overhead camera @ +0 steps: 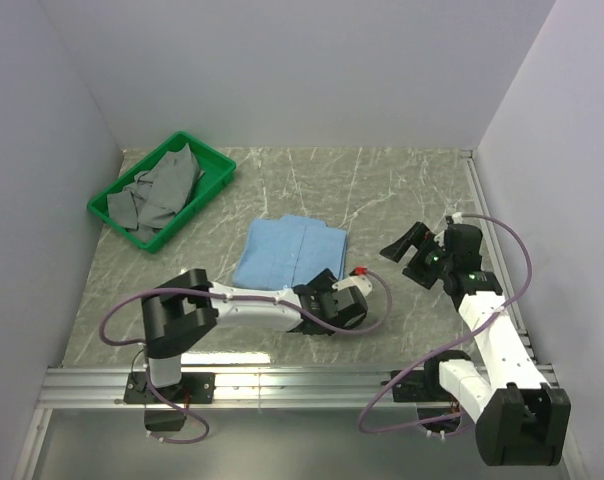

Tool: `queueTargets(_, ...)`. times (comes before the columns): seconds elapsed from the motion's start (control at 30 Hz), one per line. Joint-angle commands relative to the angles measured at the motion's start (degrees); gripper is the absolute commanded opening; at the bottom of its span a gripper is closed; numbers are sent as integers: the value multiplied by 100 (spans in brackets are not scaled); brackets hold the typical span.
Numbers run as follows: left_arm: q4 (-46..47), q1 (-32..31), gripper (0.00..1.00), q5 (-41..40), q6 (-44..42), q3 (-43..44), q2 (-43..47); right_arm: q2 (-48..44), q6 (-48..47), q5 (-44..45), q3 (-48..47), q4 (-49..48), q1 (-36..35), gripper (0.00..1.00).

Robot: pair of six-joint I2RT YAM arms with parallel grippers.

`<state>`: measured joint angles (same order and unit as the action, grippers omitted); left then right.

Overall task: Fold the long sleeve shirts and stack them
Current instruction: Fold the shirt

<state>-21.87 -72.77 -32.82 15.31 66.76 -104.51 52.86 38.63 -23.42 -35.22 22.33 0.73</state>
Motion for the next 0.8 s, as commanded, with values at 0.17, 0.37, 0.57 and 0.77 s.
queueTargets(0.17, 631, -132, 74, -778, -801, 434, -684, -443, 206, -215, 384, -70, 489, 96)
queueTargets(0.37, 666, -123, 60, -1033, -924, 557, -1080, -382, 259, -321, 507, -228, 551, 96)
queueTargets(0.57, 763, -18, 21, -859, -610, 347, -704, -128, 759, -540, 1034, -1422, 551, 96)
queueTargets(0.77, 842, 131, 1, -472, -90, 101, -115, 838, 1454, -1015, 1518, -3189, 428, 100)
